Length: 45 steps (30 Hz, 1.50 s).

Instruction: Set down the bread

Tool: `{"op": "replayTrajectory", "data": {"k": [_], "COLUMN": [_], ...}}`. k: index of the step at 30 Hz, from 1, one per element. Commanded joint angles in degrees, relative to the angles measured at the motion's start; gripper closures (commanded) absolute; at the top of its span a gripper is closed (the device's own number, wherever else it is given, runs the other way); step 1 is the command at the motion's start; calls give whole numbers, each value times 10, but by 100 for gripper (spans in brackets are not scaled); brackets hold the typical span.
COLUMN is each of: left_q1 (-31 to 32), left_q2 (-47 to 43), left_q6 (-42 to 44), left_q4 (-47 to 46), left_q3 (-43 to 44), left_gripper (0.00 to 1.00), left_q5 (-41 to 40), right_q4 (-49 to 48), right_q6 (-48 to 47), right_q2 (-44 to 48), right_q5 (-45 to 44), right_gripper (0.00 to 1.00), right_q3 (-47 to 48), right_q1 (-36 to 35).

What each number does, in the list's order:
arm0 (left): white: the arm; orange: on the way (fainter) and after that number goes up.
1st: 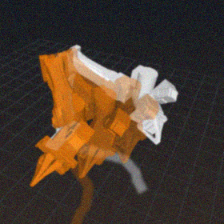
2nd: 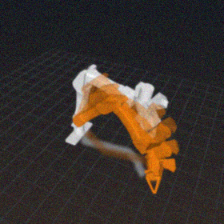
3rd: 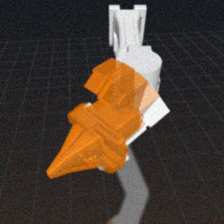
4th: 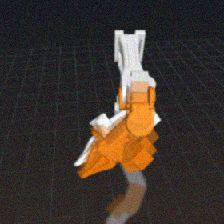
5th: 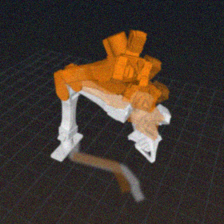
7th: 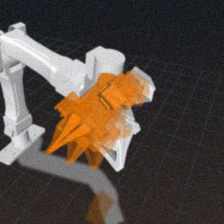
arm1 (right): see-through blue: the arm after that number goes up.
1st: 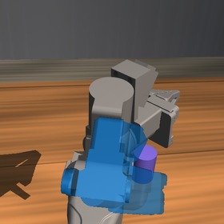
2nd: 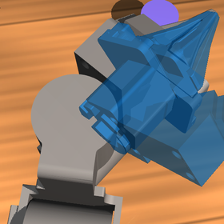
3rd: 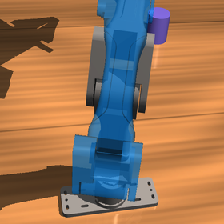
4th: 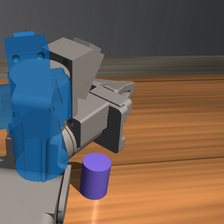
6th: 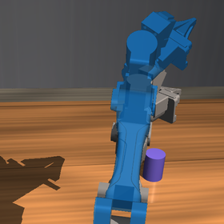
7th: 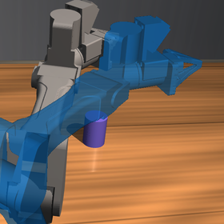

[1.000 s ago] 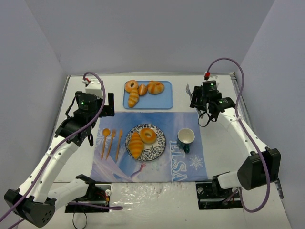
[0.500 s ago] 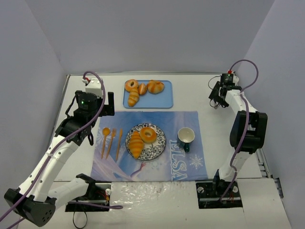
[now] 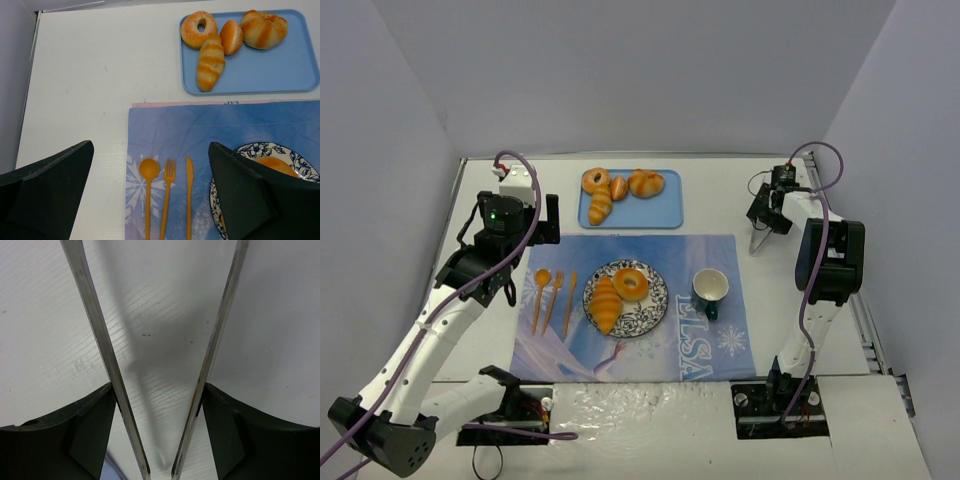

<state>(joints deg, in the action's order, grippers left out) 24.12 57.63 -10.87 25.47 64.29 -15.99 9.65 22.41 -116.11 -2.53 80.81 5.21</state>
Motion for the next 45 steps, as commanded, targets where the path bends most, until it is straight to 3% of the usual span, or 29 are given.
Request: {"op": "replayTrajectory", "data": {"k": [1,13,24,29,33,41,45], "left_q1": [4,4,4,5,7,9,9], "left_q2": [-11,-12,-12,-11,-12,-15,-14], "left_q6": [8,8,7,7,7,6,5], "left_q4": [-30,-30,-30,-30,-29,-28,-27], "left_q3": [22,22,22,22,23,24,26], "left_gripper": [3,3,3,3,3,3,3], "left_q5": [-9,-10,-9,-9,-8,-3,1], "right_q4": [-26,-25,-22,-20,-25,-107,-114], "right_q6": [7,11,7,0,-13,-8,-12], "right_q2": [7,25,130,215,298,460,506], "right_q5": [-1,-15,-16,25,112,238,244], "right_gripper": [34,20,17,17,15,7,5], "right_q3": [-7,-10,-32,-44,-62,-125,-137], "right_q1": [0,1,4,1,-7,-73,-125]}}
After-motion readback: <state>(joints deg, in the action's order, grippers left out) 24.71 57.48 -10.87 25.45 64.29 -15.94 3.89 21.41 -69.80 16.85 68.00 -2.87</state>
